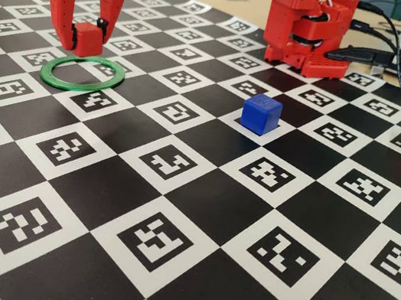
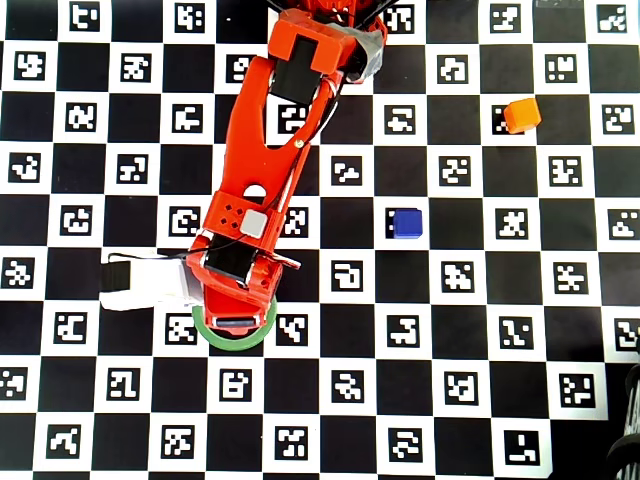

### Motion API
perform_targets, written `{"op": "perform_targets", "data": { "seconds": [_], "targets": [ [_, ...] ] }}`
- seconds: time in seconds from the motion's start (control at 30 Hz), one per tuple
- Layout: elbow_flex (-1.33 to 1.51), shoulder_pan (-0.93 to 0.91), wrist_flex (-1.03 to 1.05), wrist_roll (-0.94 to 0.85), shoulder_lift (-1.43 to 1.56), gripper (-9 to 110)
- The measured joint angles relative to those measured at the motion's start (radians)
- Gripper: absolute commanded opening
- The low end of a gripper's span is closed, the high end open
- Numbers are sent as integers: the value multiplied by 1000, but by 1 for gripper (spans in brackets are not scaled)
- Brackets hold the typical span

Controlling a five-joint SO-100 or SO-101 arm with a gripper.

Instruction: Grab the red cube then put it in the green circle then put the blue cube on top and finally the orange cube on top

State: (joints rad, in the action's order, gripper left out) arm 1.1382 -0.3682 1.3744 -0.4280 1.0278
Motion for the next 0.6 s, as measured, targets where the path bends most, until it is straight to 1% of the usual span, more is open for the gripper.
{"op": "perform_targets", "data": {
  "seconds": [0.6],
  "targets": [
    [92,-9,-83,-3,8,7]
  ]
}}
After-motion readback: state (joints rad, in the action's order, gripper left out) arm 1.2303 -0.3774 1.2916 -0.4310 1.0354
